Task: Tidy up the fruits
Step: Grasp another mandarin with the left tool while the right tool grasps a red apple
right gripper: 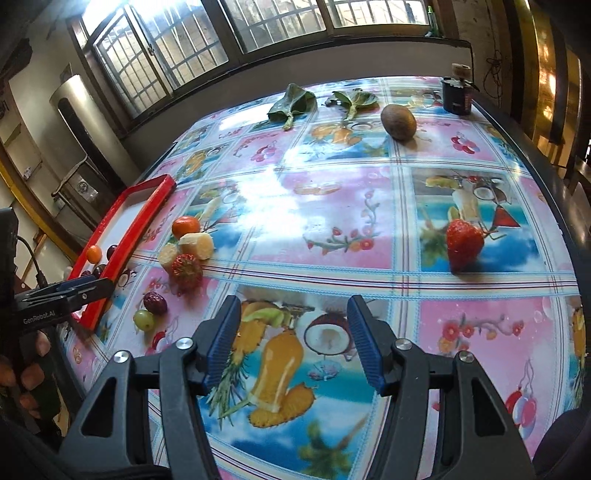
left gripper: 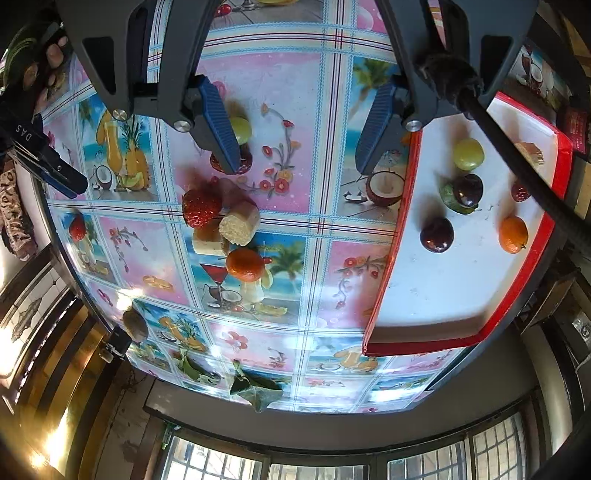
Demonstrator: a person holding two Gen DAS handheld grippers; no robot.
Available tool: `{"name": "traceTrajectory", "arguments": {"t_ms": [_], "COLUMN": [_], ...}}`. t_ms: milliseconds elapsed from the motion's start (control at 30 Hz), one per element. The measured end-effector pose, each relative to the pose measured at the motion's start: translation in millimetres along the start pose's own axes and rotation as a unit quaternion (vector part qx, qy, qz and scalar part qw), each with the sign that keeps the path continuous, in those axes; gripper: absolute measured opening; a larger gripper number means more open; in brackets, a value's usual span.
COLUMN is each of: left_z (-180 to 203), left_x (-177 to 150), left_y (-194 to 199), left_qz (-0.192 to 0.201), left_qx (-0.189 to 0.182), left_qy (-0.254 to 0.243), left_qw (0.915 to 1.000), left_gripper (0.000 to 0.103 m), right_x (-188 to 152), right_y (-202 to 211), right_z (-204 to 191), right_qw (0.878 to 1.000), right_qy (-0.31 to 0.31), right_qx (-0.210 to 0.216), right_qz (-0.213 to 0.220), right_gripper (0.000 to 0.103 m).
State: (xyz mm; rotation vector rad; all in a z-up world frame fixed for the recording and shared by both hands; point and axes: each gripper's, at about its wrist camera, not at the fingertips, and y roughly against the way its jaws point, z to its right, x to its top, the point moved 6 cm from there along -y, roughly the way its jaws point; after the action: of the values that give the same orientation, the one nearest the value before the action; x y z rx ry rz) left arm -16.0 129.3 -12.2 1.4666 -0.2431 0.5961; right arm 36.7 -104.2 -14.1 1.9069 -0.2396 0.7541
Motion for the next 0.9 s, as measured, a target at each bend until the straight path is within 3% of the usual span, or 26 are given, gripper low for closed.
{"name": "traceTrajectory", "arguments": {"t_ms": [233, 467, 900], "left_z": [11, 16, 28], "left_x": [8, 17, 45], "left_y": [-10, -21, -27], "left_qz": [-0.011, -0.023, -0.008], "left_qx": [0.004, 0.014, 0.000], "left_qy": [-0.011, -0.004, -0.003], "left_qw": [0.9999, 0.9996, 1.0000], "left_gripper": [0.065, 0.065, 0.065], "right_x": [2, 8, 10], "right_y": [11, 14, 26], "right_z": [28, 42, 72], "right_qw": [0.999, 0.999, 0.996], "right_qy": [-0.029, -0.045, -0.071], "right_qx": [-0.014, -0.001, -0.018], "right_qz": [0.011, 0.027, 0.045], "right_gripper": [0.061, 0.061, 0.061]}}
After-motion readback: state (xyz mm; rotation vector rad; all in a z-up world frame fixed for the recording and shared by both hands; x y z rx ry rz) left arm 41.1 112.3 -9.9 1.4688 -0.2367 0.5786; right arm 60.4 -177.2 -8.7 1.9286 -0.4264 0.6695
